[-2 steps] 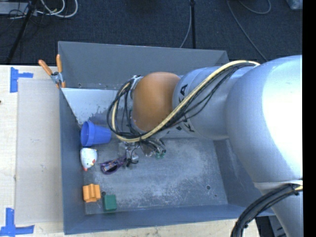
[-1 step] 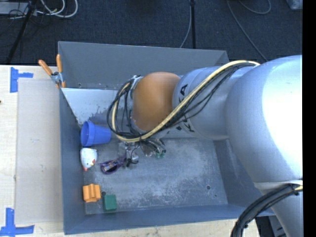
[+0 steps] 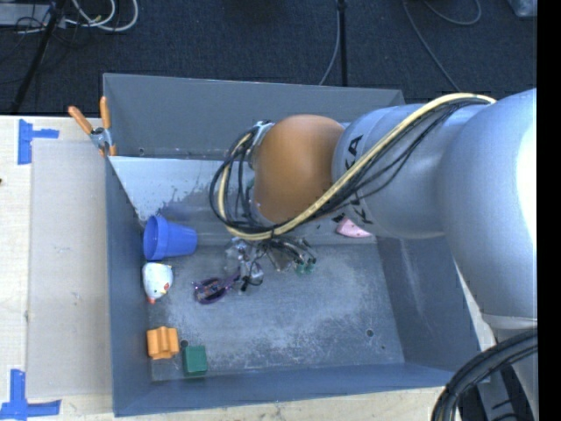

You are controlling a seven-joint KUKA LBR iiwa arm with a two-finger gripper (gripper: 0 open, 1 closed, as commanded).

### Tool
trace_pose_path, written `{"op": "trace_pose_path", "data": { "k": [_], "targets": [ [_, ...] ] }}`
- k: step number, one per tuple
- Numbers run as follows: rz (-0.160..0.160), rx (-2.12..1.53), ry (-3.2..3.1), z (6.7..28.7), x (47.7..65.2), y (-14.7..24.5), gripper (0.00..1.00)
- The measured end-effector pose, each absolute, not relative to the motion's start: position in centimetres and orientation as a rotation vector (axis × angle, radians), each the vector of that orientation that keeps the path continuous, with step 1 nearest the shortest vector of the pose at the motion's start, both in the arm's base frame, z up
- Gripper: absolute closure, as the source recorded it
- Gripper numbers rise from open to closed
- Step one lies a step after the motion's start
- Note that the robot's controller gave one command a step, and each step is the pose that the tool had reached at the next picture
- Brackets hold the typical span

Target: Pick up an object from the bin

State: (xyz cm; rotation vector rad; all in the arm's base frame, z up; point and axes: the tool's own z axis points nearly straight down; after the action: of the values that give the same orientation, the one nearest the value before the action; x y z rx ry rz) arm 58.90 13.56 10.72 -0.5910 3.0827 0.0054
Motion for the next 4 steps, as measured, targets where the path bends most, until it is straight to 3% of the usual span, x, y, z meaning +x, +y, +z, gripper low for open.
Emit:
{"op": "trace_pose_path", "data": {
  "k": [1,2,4],
  "targets": [
    [0.004,-0.572,3.070,12.5,58.9,12.3,1.00],
    [0.006,-0.581,3.079,7.7,61.6,11.7,1.00],
    [0.007,-0.616,3.073,13.3,60.8,11.5,1.00]
  ]
}}
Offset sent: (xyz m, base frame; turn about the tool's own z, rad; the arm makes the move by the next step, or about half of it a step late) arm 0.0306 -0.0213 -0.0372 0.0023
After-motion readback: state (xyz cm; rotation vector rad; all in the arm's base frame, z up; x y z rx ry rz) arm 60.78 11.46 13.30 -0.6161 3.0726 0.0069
